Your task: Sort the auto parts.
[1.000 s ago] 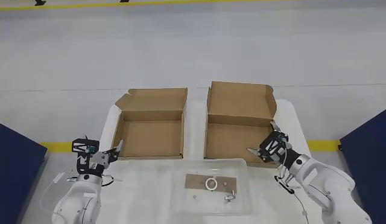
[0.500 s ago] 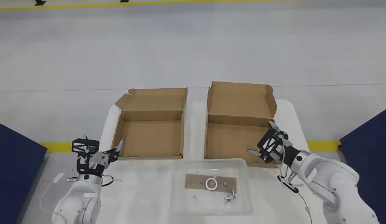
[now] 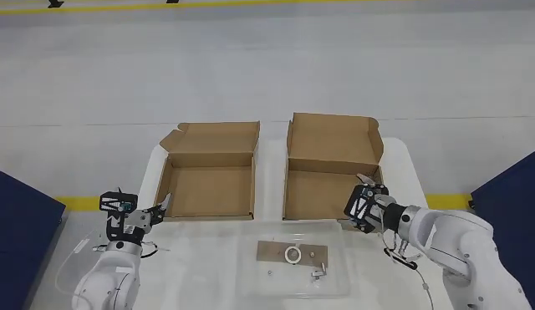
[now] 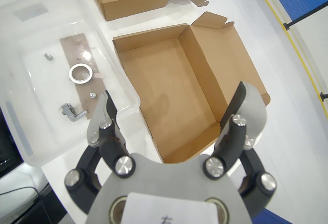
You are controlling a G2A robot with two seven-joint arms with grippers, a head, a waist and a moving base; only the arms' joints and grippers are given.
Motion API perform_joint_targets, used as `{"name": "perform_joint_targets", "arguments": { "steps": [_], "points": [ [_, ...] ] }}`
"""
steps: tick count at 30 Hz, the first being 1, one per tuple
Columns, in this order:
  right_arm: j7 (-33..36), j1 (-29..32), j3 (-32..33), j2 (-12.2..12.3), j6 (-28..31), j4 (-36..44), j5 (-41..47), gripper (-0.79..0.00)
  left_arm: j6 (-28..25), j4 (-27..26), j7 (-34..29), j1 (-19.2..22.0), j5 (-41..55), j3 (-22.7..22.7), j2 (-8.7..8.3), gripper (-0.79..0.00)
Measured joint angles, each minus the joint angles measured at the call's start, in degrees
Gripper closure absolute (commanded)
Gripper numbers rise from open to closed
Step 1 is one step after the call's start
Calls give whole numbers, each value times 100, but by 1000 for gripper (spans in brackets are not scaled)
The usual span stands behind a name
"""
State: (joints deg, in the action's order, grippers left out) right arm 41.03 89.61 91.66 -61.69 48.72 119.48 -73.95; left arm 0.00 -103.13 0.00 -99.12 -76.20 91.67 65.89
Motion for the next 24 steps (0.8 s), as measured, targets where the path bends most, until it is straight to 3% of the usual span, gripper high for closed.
{"name": "perform_joint_targets", "arguments": {
  "steps": [8, 24],
  "points": [
    [1170, -372, -328, 87, 288, 44, 622, -785, 0, 0, 0, 0, 0, 0, 0, -785],
    [1136, -435, -706, 213, 285, -64, 533, -785, 0, 0, 0, 0, 0, 0, 0, -785]
  ]
}}
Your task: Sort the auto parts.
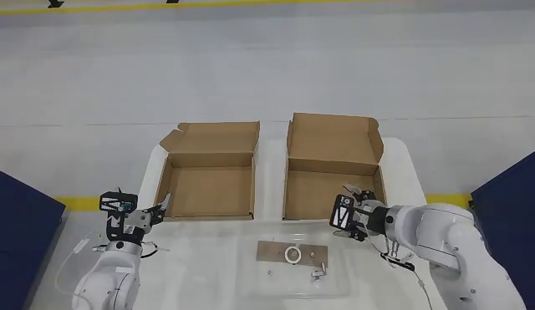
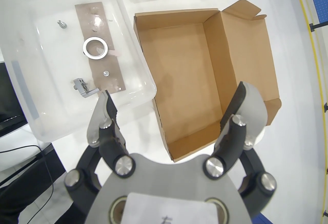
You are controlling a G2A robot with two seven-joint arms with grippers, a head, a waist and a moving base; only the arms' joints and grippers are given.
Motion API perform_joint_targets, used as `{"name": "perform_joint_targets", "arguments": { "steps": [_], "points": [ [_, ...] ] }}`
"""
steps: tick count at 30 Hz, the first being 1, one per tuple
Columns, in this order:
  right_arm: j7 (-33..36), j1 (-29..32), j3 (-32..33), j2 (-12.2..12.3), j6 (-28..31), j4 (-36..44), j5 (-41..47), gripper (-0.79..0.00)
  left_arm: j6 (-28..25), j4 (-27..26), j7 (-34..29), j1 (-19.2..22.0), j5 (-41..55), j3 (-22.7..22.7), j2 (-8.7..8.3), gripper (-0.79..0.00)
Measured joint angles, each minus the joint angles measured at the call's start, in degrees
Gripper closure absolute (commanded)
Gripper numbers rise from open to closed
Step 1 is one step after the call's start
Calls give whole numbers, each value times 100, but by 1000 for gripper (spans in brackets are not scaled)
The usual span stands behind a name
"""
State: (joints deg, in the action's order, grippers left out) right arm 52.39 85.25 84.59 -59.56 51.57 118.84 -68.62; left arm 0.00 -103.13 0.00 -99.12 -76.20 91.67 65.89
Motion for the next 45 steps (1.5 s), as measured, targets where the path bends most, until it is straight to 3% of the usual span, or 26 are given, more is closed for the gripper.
{"name": "perform_joint_targets", "arguments": {
  "steps": [11, 20, 33, 39, 45],
  "points": [
    [248, -499, -1061, 397, -213, -159, -61, -785, 0, 0, 0, 0, 0, 0, 0, -785],
    [854, -1230, -1996, 845, -820, -300, 608, -785, 0, 0, 0, 0, 0, 0, 0, -785],
    [910, -1247, -2182, 868, -878, -176, 301, -785, 0, 0, 0, 0, 0, 0, 0, -785],
    [1204, -1580, -2763, 935, -1171, -114, 178, -785, 0, 0, 0, 0, 0, 0, 0, -785],
    [1662, -2281, -3623, 1041, -1629, -257, 658, -785, 0, 0, 0, 0, 0, 0, 0, -785]
  ]
}}
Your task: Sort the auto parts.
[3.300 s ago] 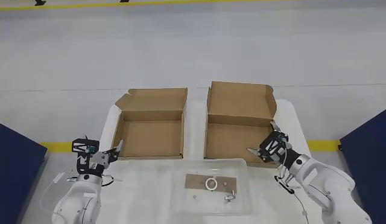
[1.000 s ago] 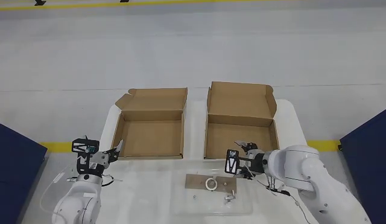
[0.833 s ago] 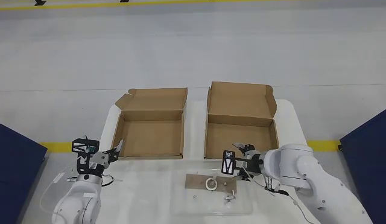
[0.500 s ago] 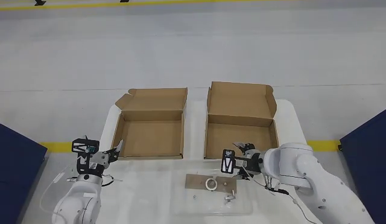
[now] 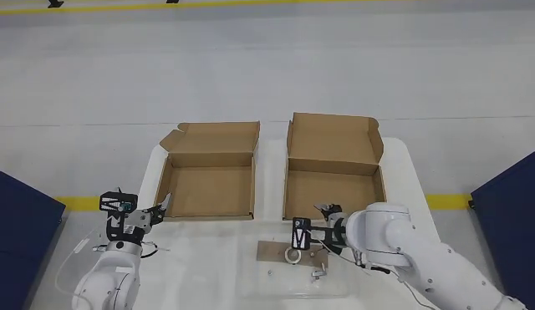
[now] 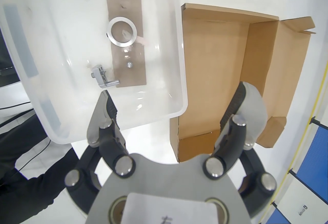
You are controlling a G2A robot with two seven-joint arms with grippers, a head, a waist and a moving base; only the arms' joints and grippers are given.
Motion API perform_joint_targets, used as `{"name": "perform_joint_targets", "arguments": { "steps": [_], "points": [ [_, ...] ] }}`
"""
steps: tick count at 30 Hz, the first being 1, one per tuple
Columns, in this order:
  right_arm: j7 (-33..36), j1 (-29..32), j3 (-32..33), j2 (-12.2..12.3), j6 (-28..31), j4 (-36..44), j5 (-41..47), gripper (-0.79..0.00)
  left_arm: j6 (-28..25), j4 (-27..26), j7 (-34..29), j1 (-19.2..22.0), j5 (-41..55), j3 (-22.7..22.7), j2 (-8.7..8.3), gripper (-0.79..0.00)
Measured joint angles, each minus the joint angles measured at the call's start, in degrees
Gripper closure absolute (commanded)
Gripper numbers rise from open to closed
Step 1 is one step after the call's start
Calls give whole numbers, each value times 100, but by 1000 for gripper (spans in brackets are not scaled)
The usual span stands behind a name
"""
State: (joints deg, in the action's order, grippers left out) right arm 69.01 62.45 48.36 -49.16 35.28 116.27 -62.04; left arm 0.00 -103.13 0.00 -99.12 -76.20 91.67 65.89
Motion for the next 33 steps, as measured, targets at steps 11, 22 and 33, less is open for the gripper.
{"name": "perform_joint_targets", "arguments": {
  "steps": [11, 22, 33],
  "points": [
    [535, -1087, -1151, 114, -535, -301, 1008, -785, 0, 0, 0, 0, 0, 0, 0, -785],
    [526, -1015, -1465, 65, -528, -251, 590, -785, 0, 0, 0, 0, 0, 0, 0, -785],
    [597, -1568, -2230, -56, -597, -653, 1054, -785, 0, 0, 0, 0, 0, 0, 0, -785]
  ]
}}
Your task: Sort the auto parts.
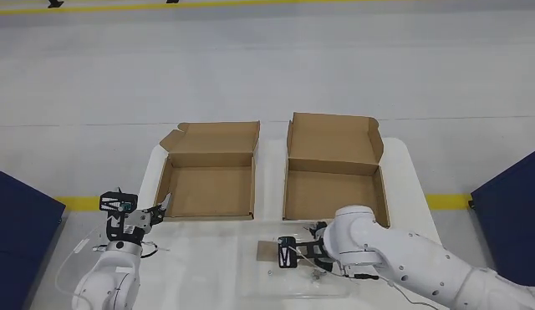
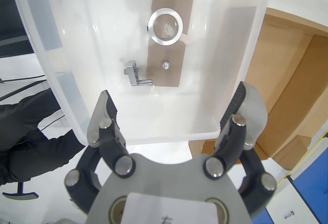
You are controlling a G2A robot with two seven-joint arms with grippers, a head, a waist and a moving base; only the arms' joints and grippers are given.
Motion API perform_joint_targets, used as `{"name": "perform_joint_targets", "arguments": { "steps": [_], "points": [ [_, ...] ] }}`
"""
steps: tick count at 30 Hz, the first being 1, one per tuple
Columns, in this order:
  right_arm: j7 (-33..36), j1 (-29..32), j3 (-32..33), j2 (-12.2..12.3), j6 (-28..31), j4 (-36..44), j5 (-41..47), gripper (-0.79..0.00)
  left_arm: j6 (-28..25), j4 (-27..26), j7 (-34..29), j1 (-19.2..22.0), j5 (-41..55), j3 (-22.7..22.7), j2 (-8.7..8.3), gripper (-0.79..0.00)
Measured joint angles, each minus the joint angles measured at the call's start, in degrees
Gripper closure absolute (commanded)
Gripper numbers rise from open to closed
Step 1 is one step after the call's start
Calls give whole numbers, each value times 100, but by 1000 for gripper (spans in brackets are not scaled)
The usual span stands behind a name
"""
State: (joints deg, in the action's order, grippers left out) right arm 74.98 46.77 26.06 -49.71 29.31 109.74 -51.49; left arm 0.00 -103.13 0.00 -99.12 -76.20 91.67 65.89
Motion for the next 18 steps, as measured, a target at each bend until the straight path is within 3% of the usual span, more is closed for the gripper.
{"name": "perform_joint_targets", "arguments": {
  "steps": [18],
  "points": [
    [-76, 1, -250, -132, 76, -369, -104, -785, 0, 0, 0, 0, 0, 0, 0, -785]
  ]
}}
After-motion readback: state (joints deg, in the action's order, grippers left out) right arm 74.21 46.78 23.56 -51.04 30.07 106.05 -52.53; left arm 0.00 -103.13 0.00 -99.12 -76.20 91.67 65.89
